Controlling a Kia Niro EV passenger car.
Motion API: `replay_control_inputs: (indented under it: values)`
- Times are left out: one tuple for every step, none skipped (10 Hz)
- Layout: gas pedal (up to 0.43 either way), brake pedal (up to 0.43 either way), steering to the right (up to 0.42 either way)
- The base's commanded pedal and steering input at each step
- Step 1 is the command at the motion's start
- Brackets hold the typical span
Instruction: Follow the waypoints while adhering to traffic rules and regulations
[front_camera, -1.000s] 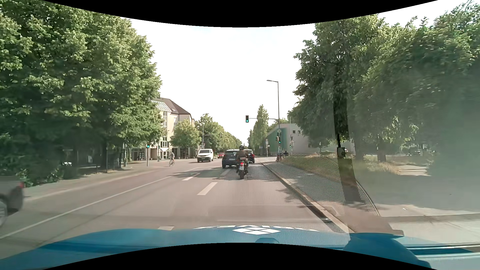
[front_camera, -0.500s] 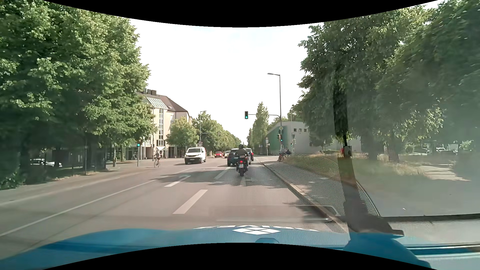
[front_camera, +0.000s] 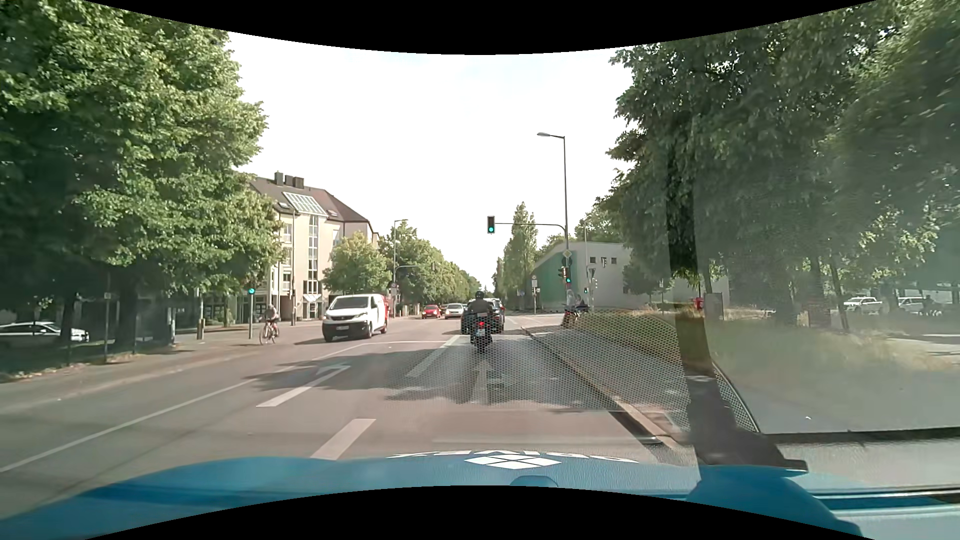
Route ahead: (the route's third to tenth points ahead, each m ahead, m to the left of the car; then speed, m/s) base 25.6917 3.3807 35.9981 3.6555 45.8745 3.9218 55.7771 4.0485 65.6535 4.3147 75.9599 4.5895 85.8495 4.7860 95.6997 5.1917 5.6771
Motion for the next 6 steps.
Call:
replay_control_inputs:
  values:
    - [0.299,0.000,0.004]
    - [0.299,0.000,0.004]
    - [0.299,0.000,0.003]
    - [0.299,0.000,0.003]
    - [0.287,0.000,0.003]
    - [0.287,0.000,0.003]
